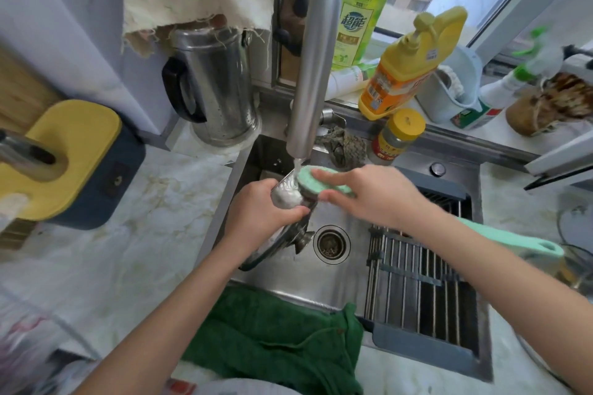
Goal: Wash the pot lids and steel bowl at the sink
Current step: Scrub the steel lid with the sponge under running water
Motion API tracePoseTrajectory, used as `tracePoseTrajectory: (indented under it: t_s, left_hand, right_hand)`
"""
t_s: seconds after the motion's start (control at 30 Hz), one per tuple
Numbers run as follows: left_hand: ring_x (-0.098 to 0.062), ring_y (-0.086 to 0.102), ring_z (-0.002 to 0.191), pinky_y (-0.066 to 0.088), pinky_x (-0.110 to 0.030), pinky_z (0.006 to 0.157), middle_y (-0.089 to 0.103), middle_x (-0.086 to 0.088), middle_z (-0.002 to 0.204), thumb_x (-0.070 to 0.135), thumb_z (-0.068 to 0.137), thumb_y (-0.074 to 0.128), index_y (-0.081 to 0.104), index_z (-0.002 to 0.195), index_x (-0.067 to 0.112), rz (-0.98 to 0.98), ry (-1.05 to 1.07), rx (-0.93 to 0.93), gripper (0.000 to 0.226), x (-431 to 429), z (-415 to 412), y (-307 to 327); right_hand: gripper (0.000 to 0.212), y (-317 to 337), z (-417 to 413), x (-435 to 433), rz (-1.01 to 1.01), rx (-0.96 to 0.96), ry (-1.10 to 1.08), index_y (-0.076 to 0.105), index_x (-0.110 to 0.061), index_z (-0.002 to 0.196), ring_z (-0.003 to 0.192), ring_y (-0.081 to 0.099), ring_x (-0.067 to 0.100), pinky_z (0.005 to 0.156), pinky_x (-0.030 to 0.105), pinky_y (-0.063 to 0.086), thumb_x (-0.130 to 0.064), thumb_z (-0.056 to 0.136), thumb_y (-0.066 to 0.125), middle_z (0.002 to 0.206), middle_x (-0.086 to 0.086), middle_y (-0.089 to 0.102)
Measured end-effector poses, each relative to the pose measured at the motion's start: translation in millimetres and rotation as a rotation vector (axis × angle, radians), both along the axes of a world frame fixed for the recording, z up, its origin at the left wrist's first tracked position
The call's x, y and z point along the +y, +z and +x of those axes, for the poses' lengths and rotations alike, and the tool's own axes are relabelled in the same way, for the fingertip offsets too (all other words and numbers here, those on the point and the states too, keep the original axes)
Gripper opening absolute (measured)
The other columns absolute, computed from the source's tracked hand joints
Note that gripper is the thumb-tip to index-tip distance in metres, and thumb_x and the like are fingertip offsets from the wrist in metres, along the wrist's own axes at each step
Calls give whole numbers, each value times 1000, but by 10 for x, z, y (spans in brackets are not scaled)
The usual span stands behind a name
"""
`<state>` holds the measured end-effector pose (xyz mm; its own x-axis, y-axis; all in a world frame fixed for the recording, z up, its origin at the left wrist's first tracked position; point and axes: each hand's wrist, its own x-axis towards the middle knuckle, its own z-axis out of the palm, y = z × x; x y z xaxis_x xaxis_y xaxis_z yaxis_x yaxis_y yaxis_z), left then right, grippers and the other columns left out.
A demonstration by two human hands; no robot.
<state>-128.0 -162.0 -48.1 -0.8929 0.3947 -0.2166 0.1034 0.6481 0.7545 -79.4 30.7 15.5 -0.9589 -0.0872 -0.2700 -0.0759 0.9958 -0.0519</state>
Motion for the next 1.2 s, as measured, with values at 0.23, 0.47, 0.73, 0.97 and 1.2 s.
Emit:
tracePoseTrajectory:
  t_s: [0.23,0.47,0.73,0.97,1.2]
  left_hand:
    - [-7,54,56,44,-31,50,59,9,63,46,63,83,63,74,17,-9,26,18,37,20,4,0]
    - [-11,56,57,46,-32,51,60,8,63,46,62,84,63,74,17,-15,38,9,38,20,48,-37]
    - [-11,58,59,52,-39,54,62,7,65,46,65,83,64,75,16,-11,38,31,37,-21,63,-64]
    - [-6,55,56,47,-30,49,61,10,63,43,66,82,62,72,21,28,58,37,31,-22,79,-30]
    - [-5,47,49,39,-28,45,55,10,56,45,65,83,55,64,23,32,87,48,35,-44,100,-43]
  right_hand:
    - [46,65,-24,-5,41,1,111,32,-53,140,45,36,6,43,25,30,-61,95,33,51,-5,40]
    - [47,56,-42,-81,57,-11,159,32,-51,142,55,49,17,51,29,38,-60,95,33,58,-3,50]
    - [47,136,-66,-21,119,-29,155,37,-49,141,49,36,13,47,28,33,-59,95,32,51,-6,35]
    - [48,210,30,-140,140,-1,190,33,-48,143,45,34,12,42,27,25,-58,96,32,50,-4,33]
    - [47,248,93,-180,144,1,174,33,-47,143,50,34,15,43,27,23,-57,97,31,52,-6,33]
